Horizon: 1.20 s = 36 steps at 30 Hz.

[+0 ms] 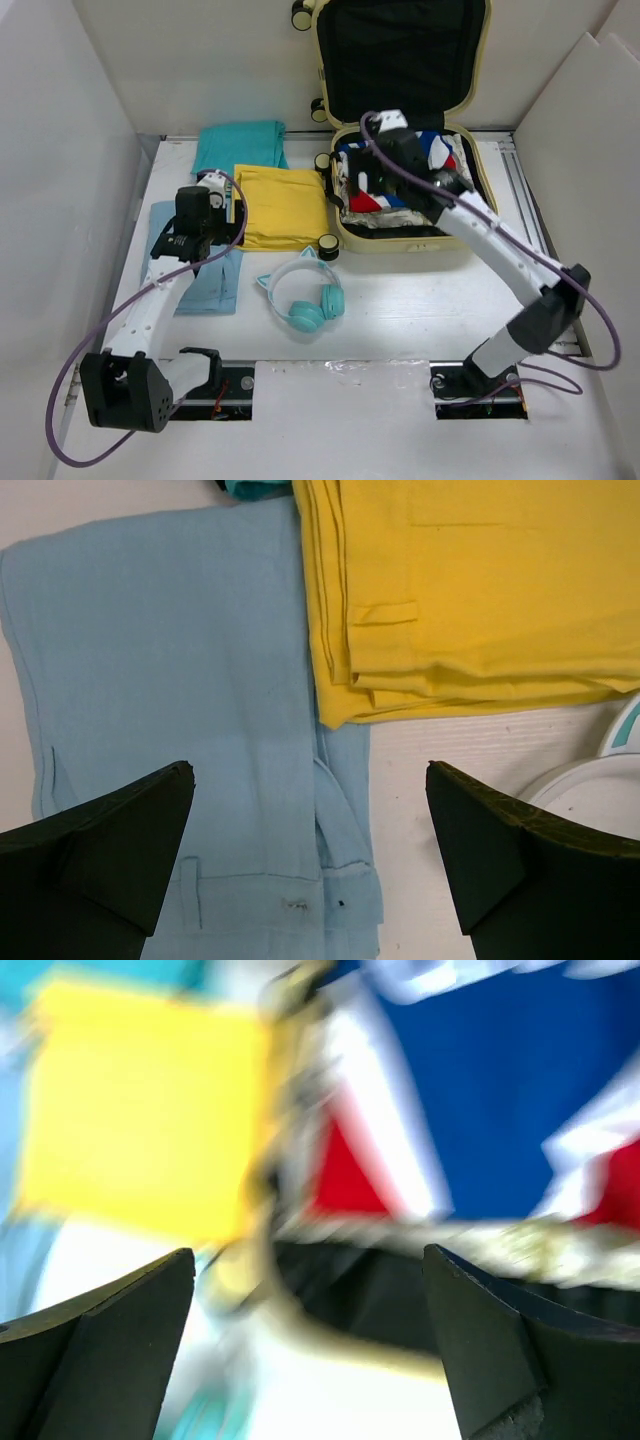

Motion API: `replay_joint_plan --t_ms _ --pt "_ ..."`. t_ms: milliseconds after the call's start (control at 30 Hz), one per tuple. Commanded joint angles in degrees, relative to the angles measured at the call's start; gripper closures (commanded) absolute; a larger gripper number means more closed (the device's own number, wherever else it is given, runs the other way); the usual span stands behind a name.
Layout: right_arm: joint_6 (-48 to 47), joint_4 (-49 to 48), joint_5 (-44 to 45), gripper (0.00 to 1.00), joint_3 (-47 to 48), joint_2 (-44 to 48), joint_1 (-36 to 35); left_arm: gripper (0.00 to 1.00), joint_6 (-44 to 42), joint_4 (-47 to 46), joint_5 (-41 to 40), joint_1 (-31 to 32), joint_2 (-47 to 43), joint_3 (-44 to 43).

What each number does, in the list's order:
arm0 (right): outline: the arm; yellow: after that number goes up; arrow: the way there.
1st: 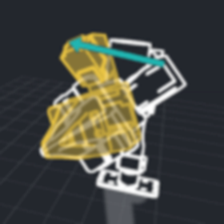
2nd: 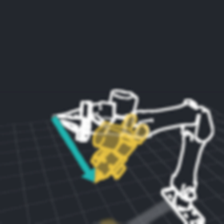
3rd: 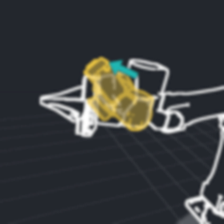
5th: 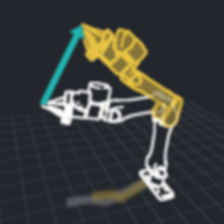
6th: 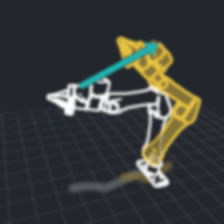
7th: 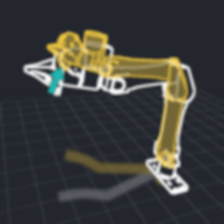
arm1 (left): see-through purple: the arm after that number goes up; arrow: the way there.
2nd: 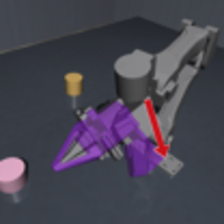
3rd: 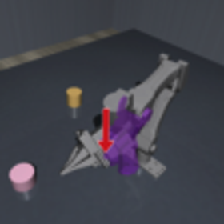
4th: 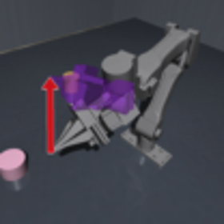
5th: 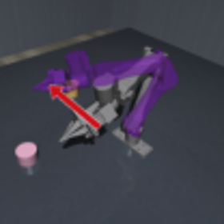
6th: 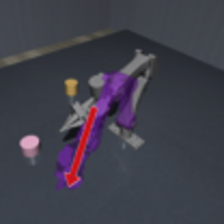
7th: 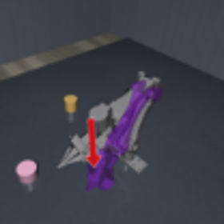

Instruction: Pack the luggage

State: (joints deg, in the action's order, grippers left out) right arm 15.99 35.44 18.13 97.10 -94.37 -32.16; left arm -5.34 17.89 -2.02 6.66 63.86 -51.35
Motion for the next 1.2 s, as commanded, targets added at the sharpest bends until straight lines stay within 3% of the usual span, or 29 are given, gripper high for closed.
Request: replay_joint_plan --t_ms 0,133,267,433,533,600,633,733,767,800,867,900,1033,1167 --pt "0.87 5.25 -2.30 0.01 -8.74 4.97 -10.15 0.00 2.35 -0.83 -2.28 -0.24 -2.51 2.39" --pt "11.14 7.71 -2.32 0.01 -12.97 4.90 -19.50 0.00 4.90 -0.84 -2.81 -1.03 -4.09 2.93" --pt "14.85 7.10 -2.84 0.01 -15.01 1.22 -25.22 0.00 4.90 -1.89 -3.51 -1.65 -6.55 4.06" --pt "17.05 9.64 0.58 0.01 -13.52 -1.70 -30.14 0.00 -2.44 -3.65 -9.56 -2.26 -8.84 4.59" --pt "17.06 9.65 0.68 0.01 -12.99 -1.18 -30.77 0.00 -6.42 -3.40 -11.69 -5.76 -7.53 3.55" --pt "17.58 8.33 0.68 0.01 -14.47 -0.56 -30.77 0.00 -9.85 -0.59 -6.62 -10.59 -4.10 -1.17" --pt "17.59 8.33 0.68 0.01 -14.48 0.05 -30.77 0.00 -10.73 1.08 0.98 -12.52 -2.78 -3.12" --pt "17.06 7.01 0.68 0.01 -16.15 1.20 -30.77 0.00 -11.36 7.06 13.06 -22.62 4.50 -11.56" --pt "16.19 7.01 0.16 0.01 -16.15 1.20 -30.77 0.00 -11.36 10.73 21.36 -25.44 6.96 -13.75" --pt "16.18 6.49 0.15 0.01 -16.15 1.20 -30.77 0.00 -11.36 13.37 25.71 -30.86 12.47 -15.95" --pt "15.39 6.48 0.15 0.01 -16.15 1.73 -30.77 0.00 -14.06 20.82 31.70 -34.50 18.29 -22.02" --pt "14.69 6.48 0.67 0.01 -16.67 1.73 -30.77 0.00 -15.56 22.61 31.73 -35.39 22.93 -23.34" --pt "13.54 6.48 1.21 0.01 -16.68 2.26 -30.77 0.00 -17.95 19.47 24.89 -40.74 28.24 -21.96" --pt "12.31 7.53 0.68 0.01 -15.54 1.03 -30.77 0.00 -21.02 18.15 21.01 -42.08 32.90 -21.42"
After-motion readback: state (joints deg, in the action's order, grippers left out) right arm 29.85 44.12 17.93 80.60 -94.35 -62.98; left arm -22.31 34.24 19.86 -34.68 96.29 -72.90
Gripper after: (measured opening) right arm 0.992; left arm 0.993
